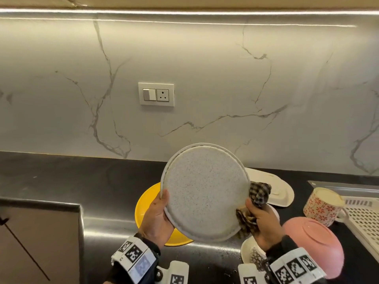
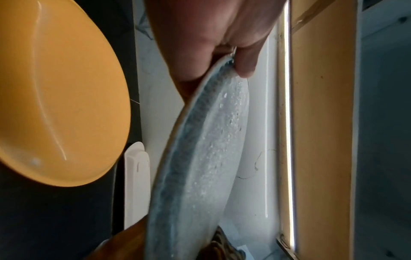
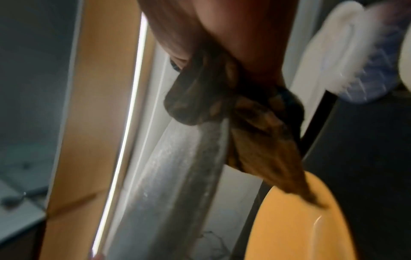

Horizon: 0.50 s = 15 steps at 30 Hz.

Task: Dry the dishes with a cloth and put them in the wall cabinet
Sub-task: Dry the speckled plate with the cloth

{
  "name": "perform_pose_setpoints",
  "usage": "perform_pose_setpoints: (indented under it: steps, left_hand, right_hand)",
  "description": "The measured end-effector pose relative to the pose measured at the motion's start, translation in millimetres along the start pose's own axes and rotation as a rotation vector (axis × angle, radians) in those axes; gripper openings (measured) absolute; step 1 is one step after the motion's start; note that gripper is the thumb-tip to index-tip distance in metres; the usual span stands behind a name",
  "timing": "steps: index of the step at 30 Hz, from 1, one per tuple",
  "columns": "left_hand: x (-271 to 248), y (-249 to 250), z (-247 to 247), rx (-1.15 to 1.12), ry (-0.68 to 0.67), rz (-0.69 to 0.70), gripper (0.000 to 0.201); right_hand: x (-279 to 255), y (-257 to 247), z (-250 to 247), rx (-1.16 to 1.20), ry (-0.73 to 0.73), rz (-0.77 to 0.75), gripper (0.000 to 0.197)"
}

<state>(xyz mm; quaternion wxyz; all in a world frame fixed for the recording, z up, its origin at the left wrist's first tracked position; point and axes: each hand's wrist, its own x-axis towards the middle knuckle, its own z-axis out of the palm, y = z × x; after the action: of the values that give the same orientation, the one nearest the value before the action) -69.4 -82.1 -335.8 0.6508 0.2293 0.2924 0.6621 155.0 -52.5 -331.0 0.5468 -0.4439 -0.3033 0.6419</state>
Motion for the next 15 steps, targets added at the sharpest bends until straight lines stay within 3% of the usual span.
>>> perform_pose_setpoints:
  steps: [5,7,8,10,12,14,15]
  left_hand:
    - [0.9,2.0,3.6,0.024,-0.046,0.025,0.104]
    - [-0.9,3.7,6.0,0.084,-0.064,0.016,0.100]
    - [-1.1,2.2,8.2,0.112,-0.078,0.002,0.095]
    - [0.0,-3.4,12.1,0.105,-0.084,-0.026,0.073]
    - [0.8,-8.3,18.8,0.013,-0.108,-0.077,0.057]
    - [0.5,-12.3,24.3,-0.150,-0.177,-0.168,0.070]
    - [1.0,-13.8,25.6,-0.175,-0.198,-0.167,0.079]
  right_hand:
    - [1.6,-6.4,-12.7,-0.236,0.239,-0.197,0.020]
    - [-0.6,-14.8,-8.5,-0.240,0.245,-0.320,0.020]
    - [-1.2,-18.6,-3.0,-0.295,0.175,-0.433,0.020]
    - [-3.3,-18.3,18.0,-0.517,-0.055,-0.711,0.042]
    - [-6.4,-1.6,39.8,-0.905,-0.273,-1.061,0.052]
    - [0.0,26.8,50.8,-1.261,-0.443,-1.362,0.050]
    - [2.4,36.6,53.3,-1.342,-0.490,-1.374,0.058]
